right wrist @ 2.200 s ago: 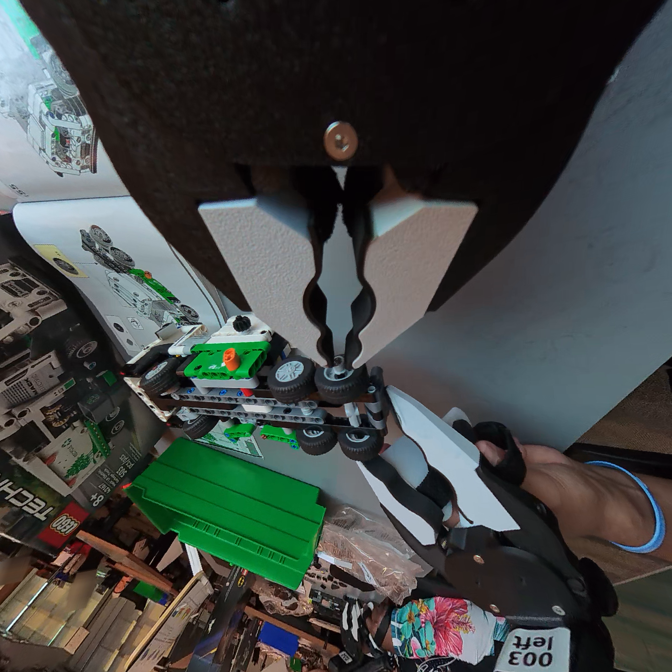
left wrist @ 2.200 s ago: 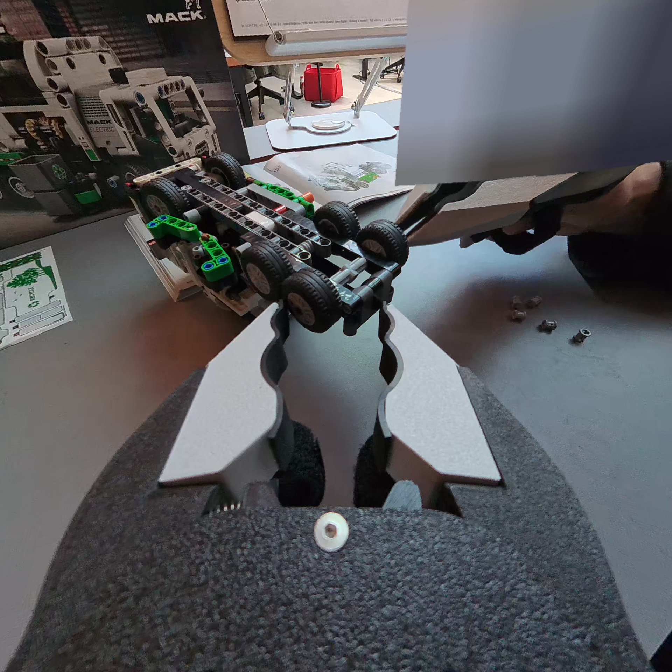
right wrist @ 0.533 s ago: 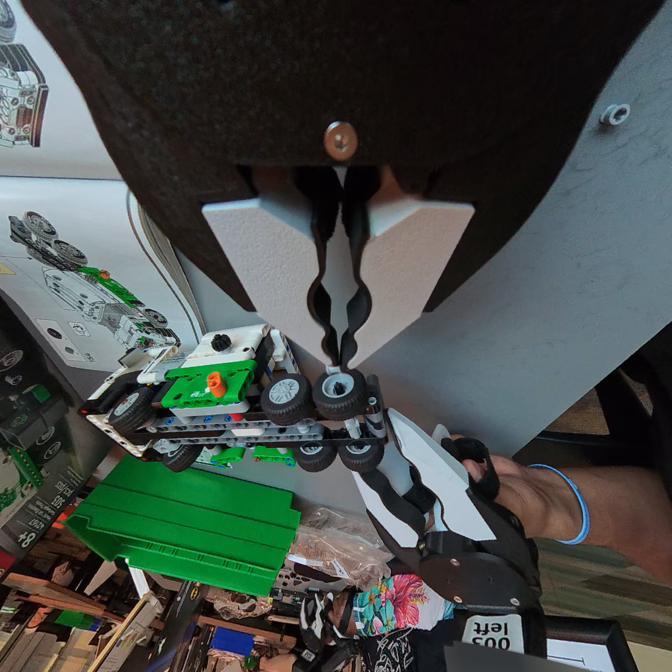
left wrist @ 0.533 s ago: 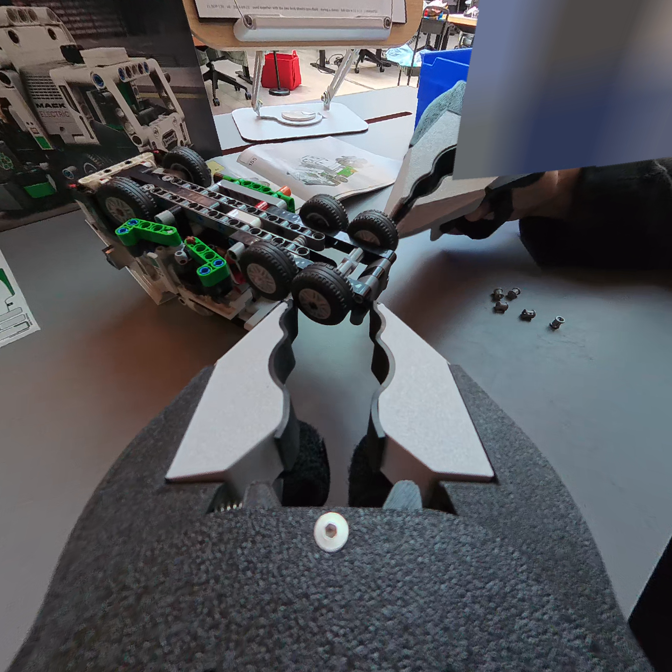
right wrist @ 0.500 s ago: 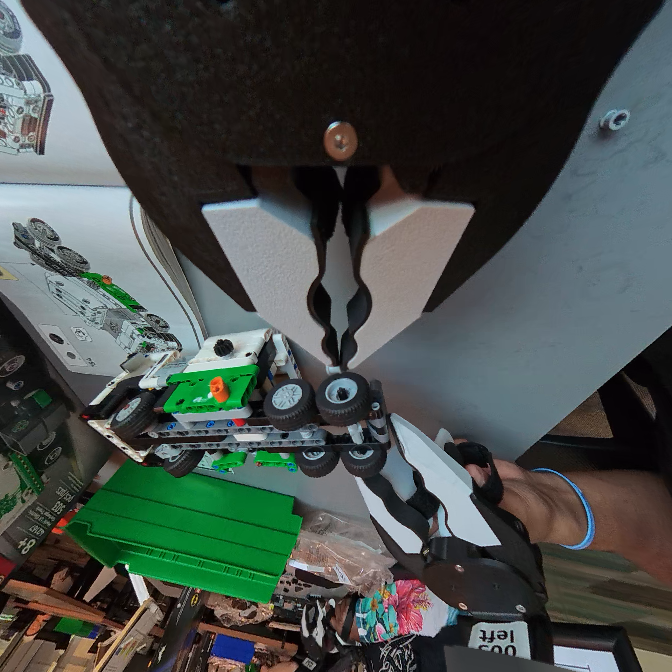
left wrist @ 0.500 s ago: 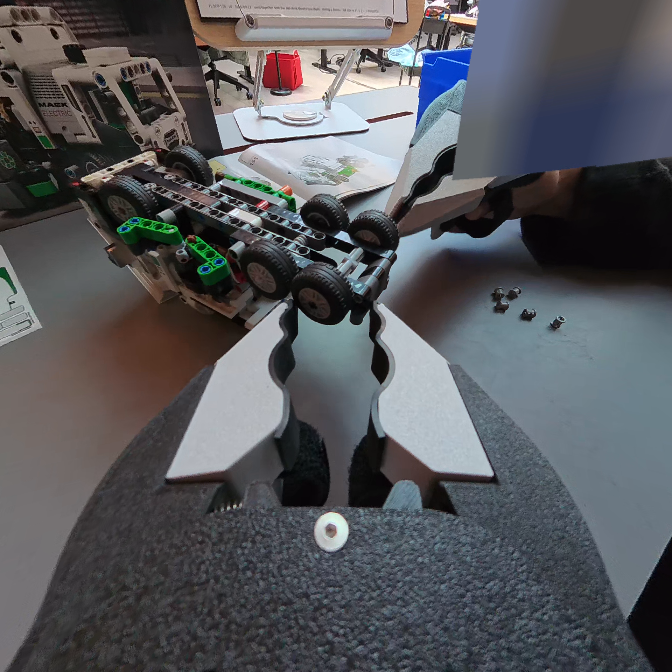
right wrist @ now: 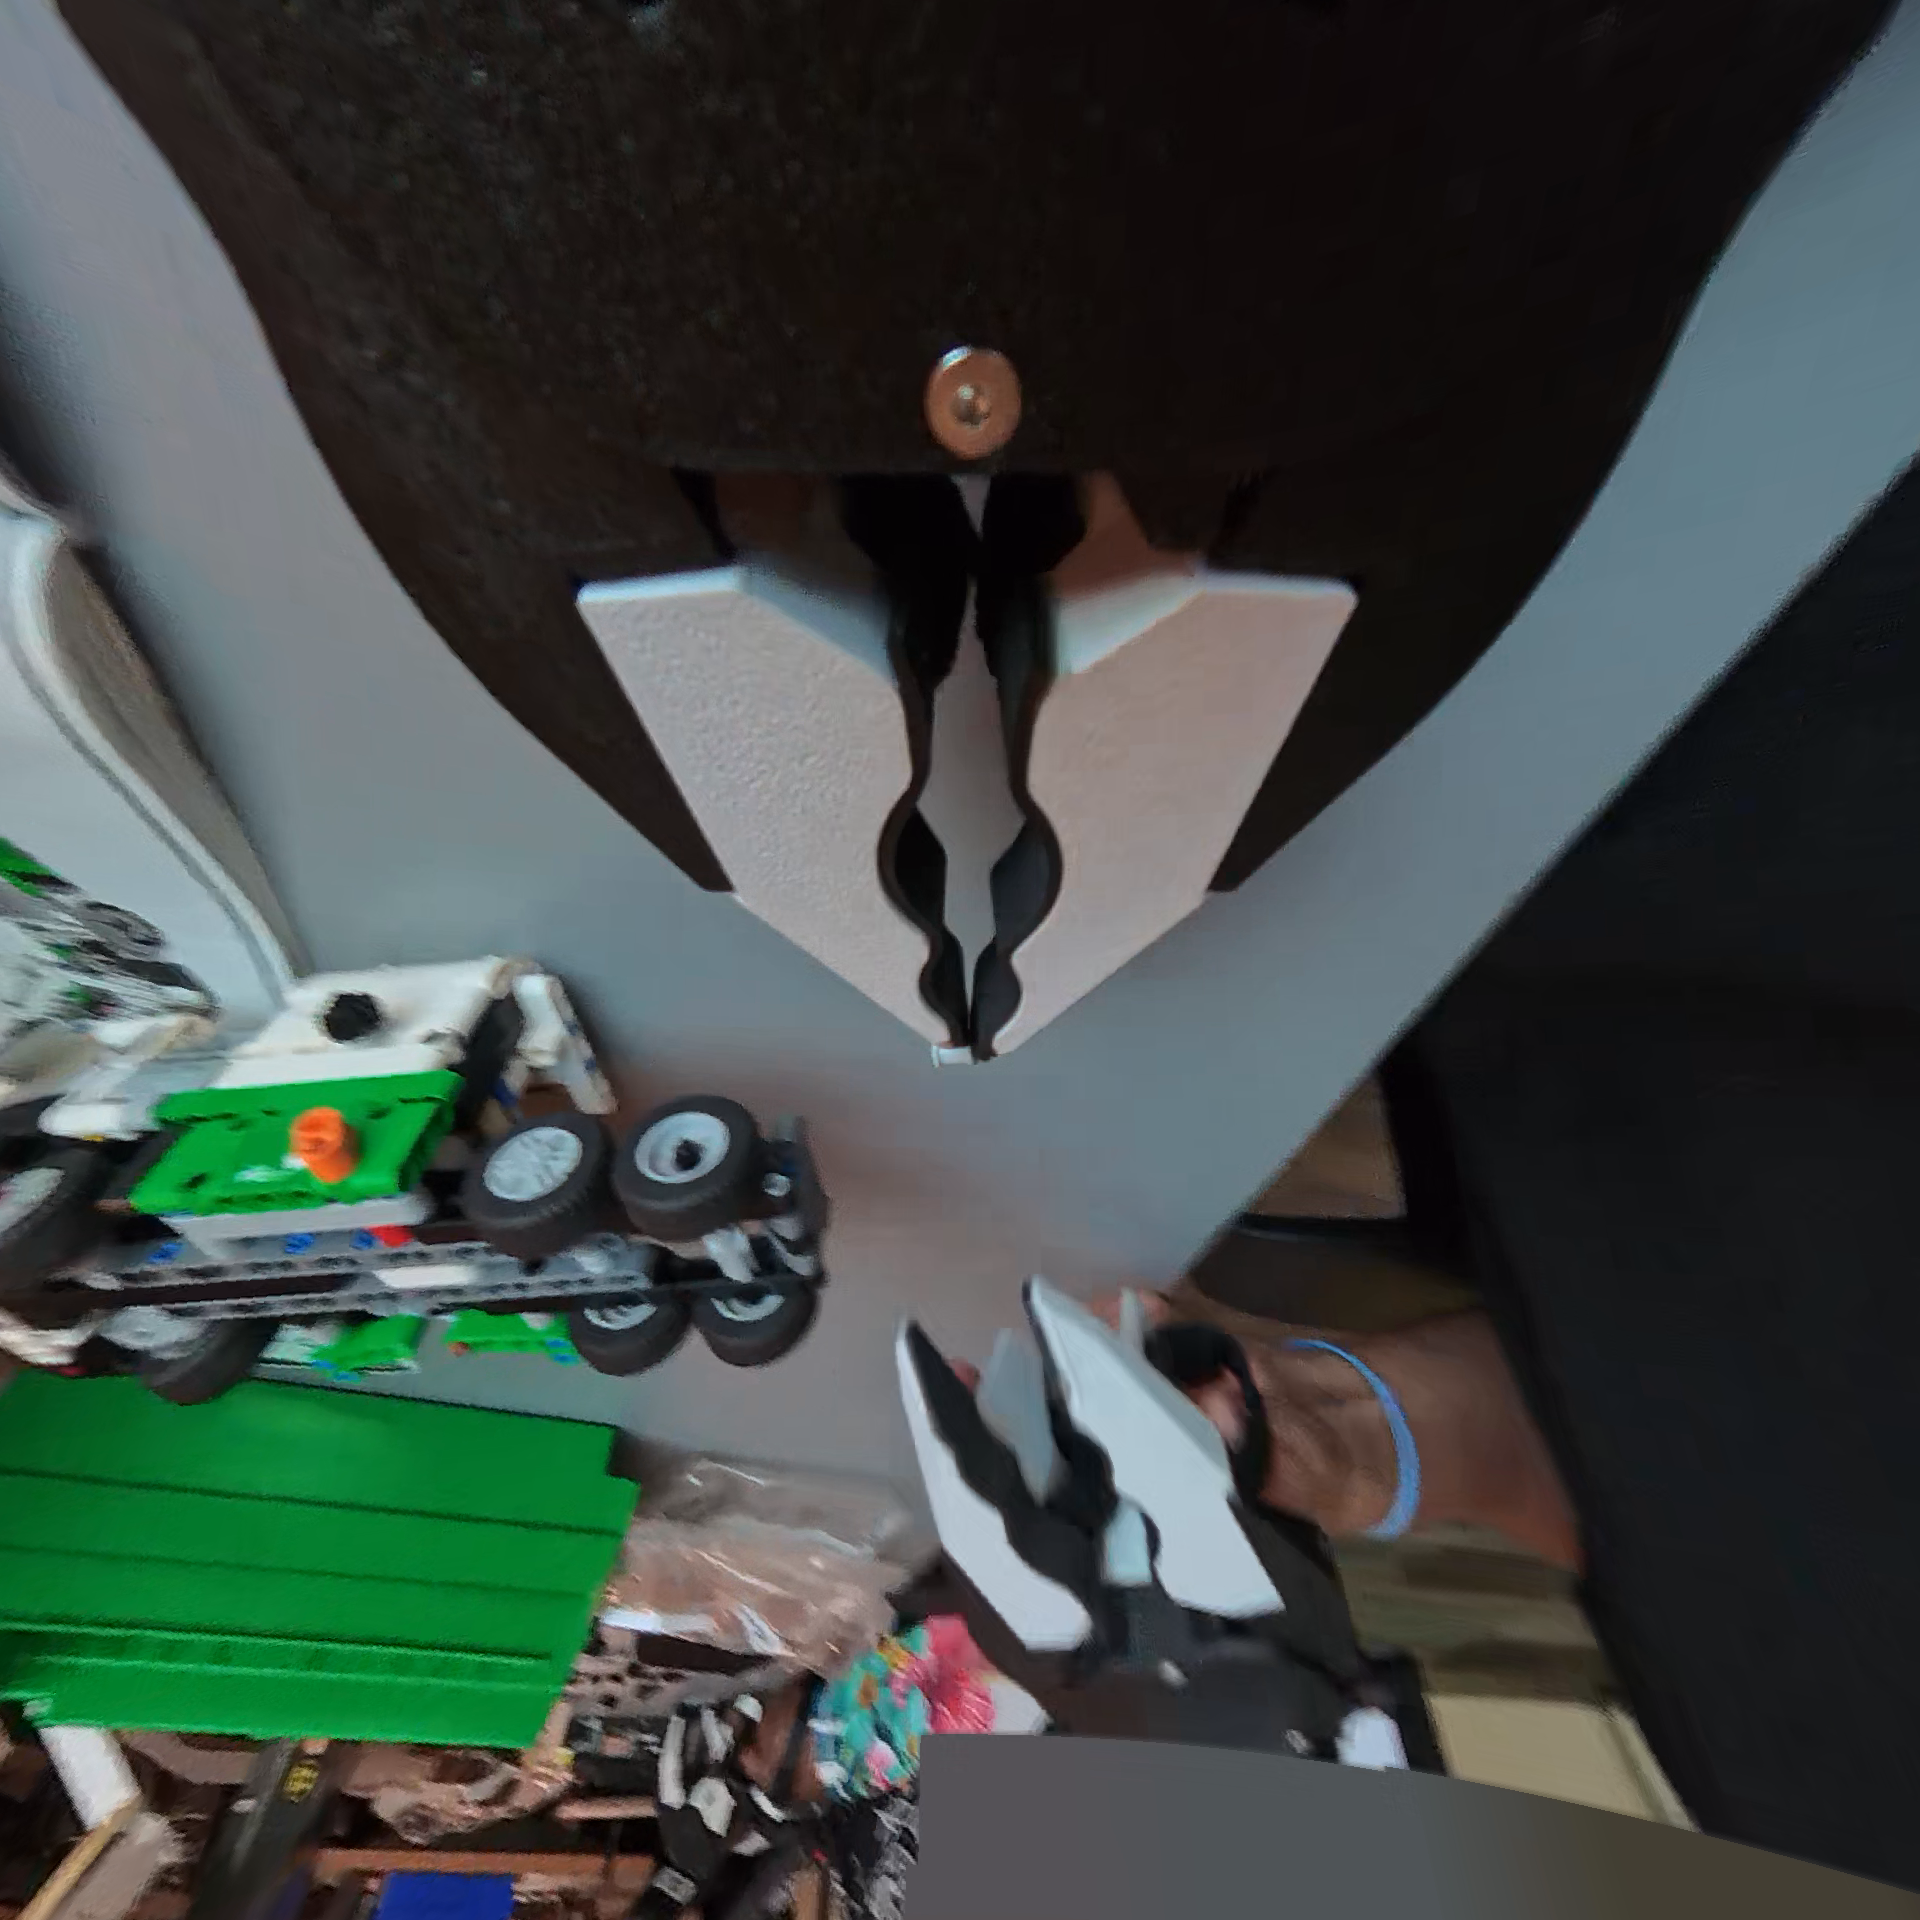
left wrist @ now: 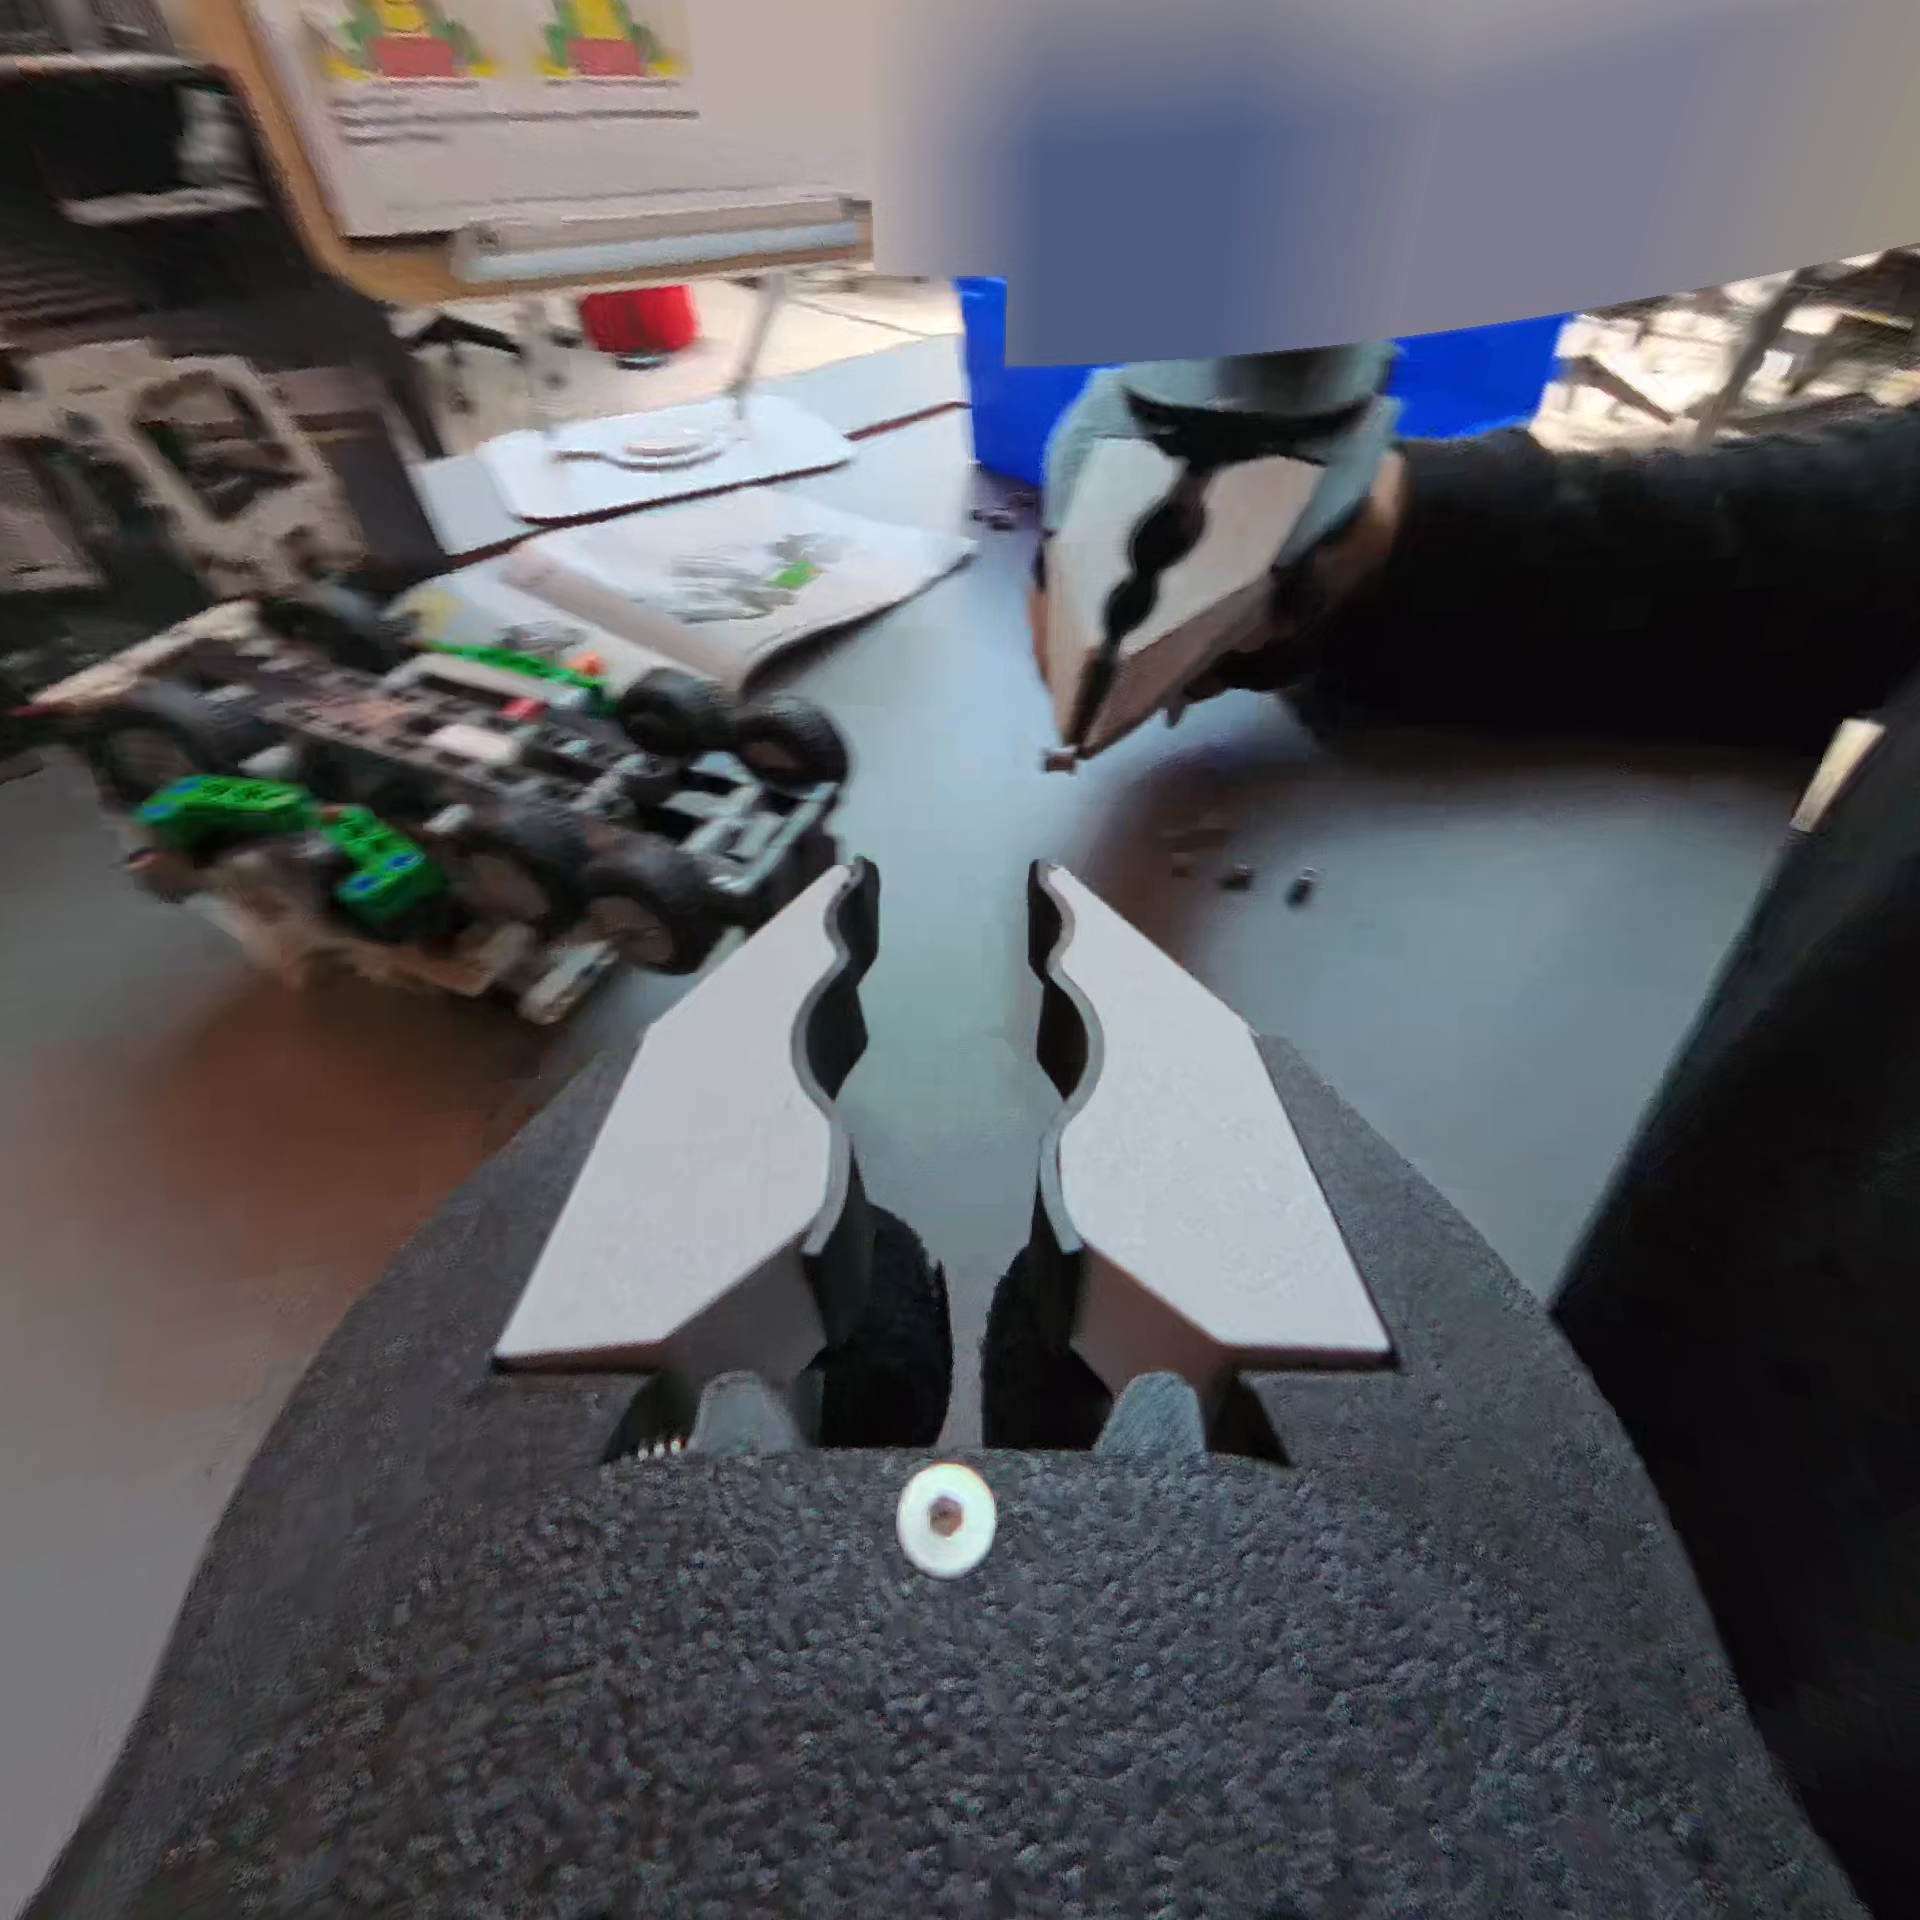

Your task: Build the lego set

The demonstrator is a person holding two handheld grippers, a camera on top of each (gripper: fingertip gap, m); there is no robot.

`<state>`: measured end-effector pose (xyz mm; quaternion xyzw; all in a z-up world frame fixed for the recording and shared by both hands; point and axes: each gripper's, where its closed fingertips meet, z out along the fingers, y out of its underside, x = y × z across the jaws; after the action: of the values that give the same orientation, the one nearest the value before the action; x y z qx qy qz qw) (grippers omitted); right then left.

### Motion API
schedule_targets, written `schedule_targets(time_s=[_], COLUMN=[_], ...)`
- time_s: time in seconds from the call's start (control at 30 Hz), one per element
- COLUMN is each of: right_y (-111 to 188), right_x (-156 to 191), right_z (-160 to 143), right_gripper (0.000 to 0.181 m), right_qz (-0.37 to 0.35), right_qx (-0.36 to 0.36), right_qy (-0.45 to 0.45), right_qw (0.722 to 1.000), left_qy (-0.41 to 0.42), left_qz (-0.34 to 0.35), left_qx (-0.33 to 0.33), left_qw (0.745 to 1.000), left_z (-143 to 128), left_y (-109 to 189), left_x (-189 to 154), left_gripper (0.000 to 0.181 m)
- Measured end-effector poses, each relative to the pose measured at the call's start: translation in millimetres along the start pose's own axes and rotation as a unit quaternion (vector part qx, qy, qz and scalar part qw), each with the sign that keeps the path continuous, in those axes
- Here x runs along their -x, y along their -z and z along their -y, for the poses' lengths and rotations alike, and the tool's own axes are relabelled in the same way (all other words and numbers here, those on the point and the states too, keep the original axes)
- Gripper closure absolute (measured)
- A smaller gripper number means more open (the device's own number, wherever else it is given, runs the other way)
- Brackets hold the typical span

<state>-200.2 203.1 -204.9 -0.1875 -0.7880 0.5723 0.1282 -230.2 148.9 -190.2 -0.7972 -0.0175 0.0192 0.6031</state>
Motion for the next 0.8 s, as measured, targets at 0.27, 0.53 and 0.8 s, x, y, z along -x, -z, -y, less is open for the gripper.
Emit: schedule_targets(time_s=[0.27, 0.53, 0.8], right_y=[-7, -6, -10], right_x=[59, 64, 45], right_z=[25, 29, 24], right_gripper=[0.181, 0.181, 0.176], right_qz=[0.208, 0.242, 0.175], right_qx=[-0.060, -0.075, -0.060], right_qy=[-0.143, -0.180, -0.172], right_qw=[0.966, 0.950, 0.968], left_qy=[-0.279, -0.353, -0.346], left_qz=[-0.037, -0.001, 0.014], left_qx=[-0.024, -0.062, -0.024], left_qw=[0.959, 0.934, 0.938], left_z=[3, 13, 7], left_y=[-18, -14, -20], left_x=[-67, -76, -64], left_gripper=[0.157, 0.170, 0.176])
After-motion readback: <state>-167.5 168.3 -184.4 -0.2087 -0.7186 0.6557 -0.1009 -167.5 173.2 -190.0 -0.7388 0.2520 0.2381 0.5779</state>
